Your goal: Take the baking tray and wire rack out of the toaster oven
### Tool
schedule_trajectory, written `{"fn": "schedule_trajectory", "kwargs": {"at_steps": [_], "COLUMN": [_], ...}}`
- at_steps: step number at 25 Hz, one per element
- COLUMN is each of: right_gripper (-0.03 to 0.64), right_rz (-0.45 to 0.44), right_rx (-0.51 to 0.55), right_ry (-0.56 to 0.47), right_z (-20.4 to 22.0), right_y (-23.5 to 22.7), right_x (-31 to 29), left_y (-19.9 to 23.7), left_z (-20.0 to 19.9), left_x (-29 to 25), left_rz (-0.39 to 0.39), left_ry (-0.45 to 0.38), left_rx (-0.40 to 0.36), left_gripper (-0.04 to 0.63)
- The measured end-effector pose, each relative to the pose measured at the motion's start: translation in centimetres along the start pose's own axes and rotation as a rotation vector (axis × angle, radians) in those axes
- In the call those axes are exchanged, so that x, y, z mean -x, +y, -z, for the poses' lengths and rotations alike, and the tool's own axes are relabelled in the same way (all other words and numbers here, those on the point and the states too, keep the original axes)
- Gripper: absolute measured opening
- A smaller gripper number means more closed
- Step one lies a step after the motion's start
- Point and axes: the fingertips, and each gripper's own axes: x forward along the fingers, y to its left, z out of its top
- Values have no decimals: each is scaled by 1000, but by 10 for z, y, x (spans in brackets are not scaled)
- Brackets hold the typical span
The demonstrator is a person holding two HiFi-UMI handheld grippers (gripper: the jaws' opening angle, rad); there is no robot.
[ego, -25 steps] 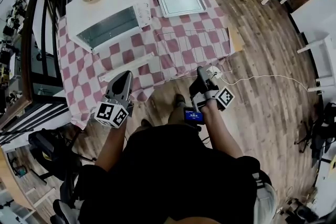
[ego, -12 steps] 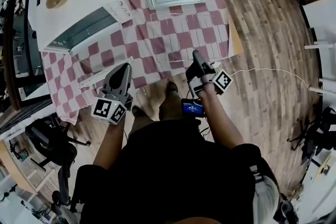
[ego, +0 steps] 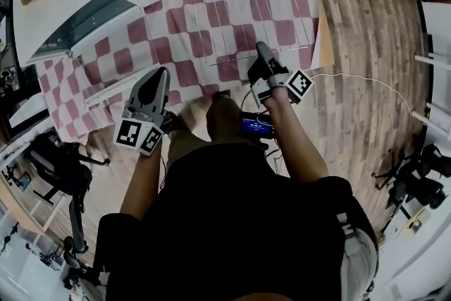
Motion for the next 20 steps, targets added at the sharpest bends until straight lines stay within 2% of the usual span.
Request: {"fn": "schedule_trajectory", "kwargs": {"at_steps": [4,10,16,20], "right_gripper": [8,9,81,97], "right_rz": [33,131,224,336], "right_rx": [38,64,80,78], "right_ry": [3,18,37,7], "right_z": [-5,1,15,18], "right_y": [-8,-14,-16,-27], "right_x": [-8,-14,-11,9], "left_y": [6,5,1,-2], "left_z": [8,15,14,8], "left_x": [-7,-7,0,10], "left_rz": [-11,-3,25,47], "left_ry": [5,16,13,7], "left_rx": [8,20,28,28], "left_gripper": [-11,-11,-11,-11]}}
